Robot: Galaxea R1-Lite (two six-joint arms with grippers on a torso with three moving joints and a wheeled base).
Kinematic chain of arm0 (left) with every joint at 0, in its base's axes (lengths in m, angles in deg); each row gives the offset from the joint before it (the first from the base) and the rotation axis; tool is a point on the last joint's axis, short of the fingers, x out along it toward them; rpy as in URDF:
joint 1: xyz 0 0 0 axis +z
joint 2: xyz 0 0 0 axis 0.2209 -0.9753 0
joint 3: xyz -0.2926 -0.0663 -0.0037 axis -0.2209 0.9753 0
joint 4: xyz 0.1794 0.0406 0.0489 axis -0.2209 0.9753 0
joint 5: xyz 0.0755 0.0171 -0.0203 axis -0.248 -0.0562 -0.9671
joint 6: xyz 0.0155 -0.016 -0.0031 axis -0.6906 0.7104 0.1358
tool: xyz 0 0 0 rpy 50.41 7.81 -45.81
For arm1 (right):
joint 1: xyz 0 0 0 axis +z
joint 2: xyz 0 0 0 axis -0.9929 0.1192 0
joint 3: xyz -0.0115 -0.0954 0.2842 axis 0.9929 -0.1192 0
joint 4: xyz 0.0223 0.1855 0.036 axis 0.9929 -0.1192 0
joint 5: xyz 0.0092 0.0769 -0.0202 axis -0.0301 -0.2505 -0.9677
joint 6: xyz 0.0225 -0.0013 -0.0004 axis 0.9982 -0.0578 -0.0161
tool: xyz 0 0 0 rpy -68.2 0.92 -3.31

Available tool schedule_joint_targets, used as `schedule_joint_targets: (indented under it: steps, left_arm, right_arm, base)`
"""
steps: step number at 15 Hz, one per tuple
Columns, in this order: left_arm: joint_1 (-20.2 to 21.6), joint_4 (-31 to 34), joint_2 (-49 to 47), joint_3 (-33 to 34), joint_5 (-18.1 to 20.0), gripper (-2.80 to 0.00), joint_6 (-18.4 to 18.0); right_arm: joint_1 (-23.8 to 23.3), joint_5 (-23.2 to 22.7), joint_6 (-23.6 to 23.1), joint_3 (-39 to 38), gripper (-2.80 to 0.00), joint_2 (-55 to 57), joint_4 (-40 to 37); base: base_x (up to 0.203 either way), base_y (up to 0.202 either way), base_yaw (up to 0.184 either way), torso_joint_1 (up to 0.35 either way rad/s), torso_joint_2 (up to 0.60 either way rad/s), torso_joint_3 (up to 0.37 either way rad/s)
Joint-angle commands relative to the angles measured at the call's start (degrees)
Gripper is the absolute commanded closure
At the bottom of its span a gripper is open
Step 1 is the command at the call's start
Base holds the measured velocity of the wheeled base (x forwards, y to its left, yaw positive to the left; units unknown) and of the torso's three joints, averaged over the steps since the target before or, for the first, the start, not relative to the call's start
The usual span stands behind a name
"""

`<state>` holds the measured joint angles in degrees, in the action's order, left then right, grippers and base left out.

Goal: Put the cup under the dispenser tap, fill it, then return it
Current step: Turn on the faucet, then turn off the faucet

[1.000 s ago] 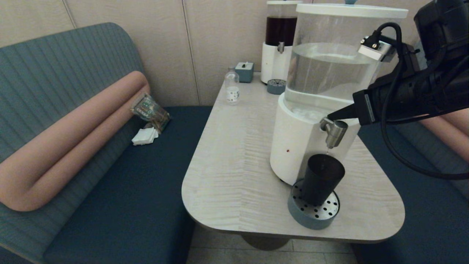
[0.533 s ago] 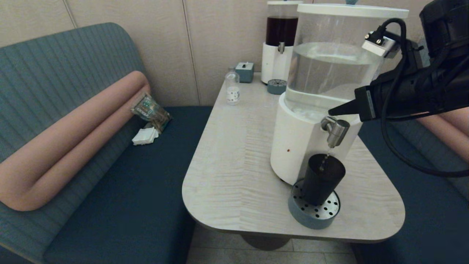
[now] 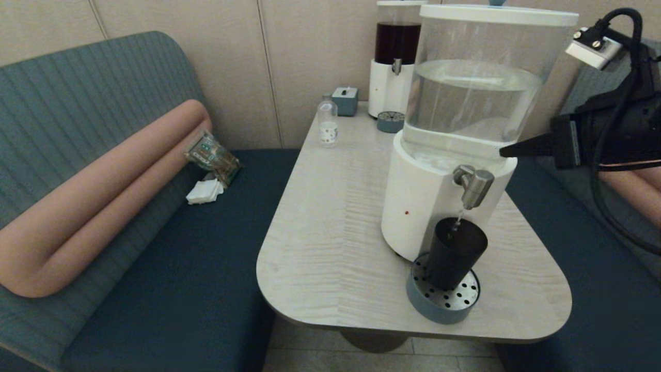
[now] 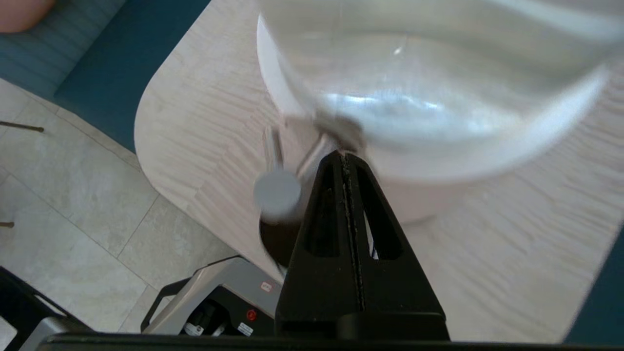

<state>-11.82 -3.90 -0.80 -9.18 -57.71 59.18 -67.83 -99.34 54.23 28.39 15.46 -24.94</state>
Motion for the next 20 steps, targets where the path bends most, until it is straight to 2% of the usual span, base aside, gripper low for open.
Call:
schedule_joint_targets:
  steps: [1,9,15,17,20]
  left_arm:
    - [0.0,0.02,-0.08,0.0,0.0,0.0,-0.01]
    - [0.02,0.02,-0.08,0.0,0.0,0.0,-0.01]
    - [0.02,0.02,-0.08,0.0,0.0,0.0,-0.01]
    - [-0.01,0.02,-0.08,0.0,0.0,0.0,-0.01]
    - [-0.06,0.02,-0.08,0.0,0.0,0.0,-0.01]
  right_arm:
    - [-1.28,-0.08,-0.02,-2.52,0.0,-5.02,-0.09]
    - [-17.03,-1.96,-0.35,-17.9,0.0,-28.04,-0.16]
    - [-18.76,-1.27,-2.07,-33.97,0.0,-50.39,0.2]
    - [-19.34,1.45,-4.11,-39.69,0.0,-57.56,1.28]
    - [-19.78,4.24,-5.35,-48.18,0.0,-66.21,7.88]
  base:
    - [0.0,0.0,0.0,0.0,0.0,0.0]
    - [0.0,0.0,0.0,0.0,0.0,0.0]
    - [0.0,0.0,0.0,0.0,0.0,0.0]
    - [0.0,0.0,0.0,0.0,0.0,0.0]
    - [0.0,0.0,0.0,0.0,0.0,0.0]
